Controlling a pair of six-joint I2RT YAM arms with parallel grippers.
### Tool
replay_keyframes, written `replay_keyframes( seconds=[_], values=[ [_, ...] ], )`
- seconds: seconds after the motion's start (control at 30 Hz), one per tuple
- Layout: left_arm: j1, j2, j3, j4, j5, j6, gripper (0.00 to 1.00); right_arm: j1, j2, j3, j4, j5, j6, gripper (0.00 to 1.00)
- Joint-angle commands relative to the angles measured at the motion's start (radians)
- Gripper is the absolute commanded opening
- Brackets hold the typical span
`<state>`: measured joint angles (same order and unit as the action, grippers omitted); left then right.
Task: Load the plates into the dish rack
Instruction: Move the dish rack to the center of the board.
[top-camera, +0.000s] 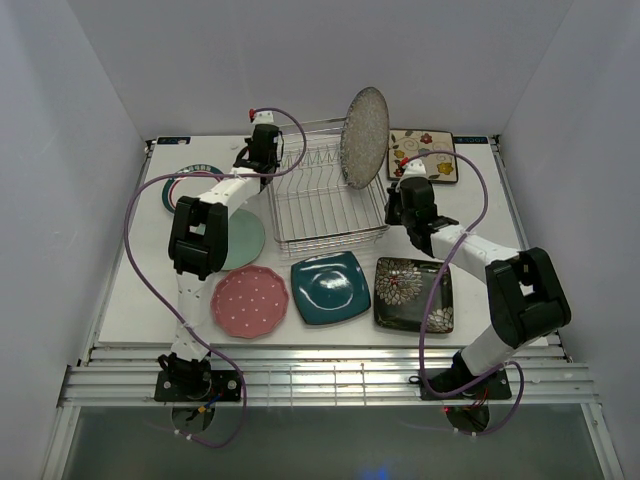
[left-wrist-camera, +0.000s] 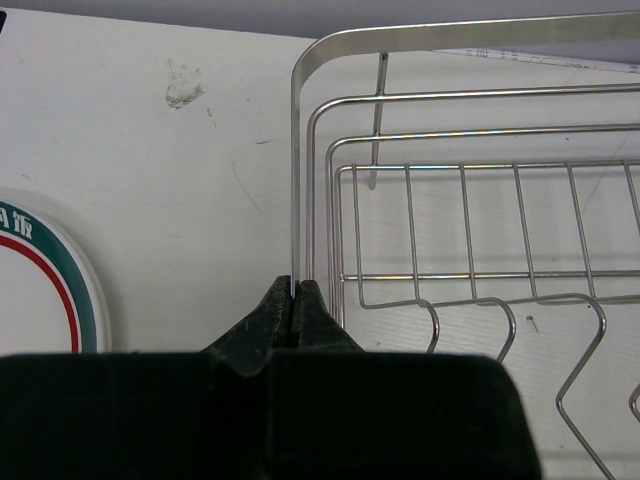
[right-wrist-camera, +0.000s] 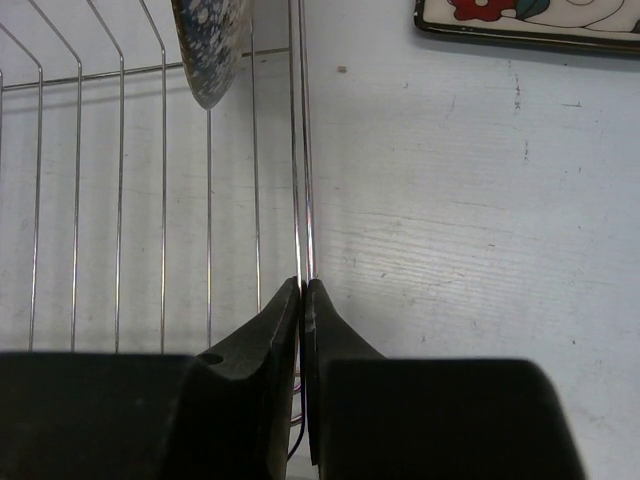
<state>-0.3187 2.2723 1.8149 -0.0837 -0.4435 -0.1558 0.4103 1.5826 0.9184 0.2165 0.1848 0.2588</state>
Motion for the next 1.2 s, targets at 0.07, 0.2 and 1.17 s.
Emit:
replay_keyframes(
  seconds=[0.07, 0.2, 1.17],
  values=[
    [-0.026, 0.009, 0.023, 0.018, 0.074, 0.064, 0.0, 0.062, -0.059, -0.016, 0.009, 0.061, 0.056, 0.08],
    [-0.037, 0.021, 0.053, 0.018, 0.069, 0.096, 0.0, 0.084, -0.068, -0.027, 0.006, 0.09, 0.06, 0.08],
    [-0.106, 0.052, 0.113, 0.013, 0.034, 0.144, 0.44, 0.088, -0.125, -0.105, 0.02, 0.108, 0.085, 0.37]
  ],
)
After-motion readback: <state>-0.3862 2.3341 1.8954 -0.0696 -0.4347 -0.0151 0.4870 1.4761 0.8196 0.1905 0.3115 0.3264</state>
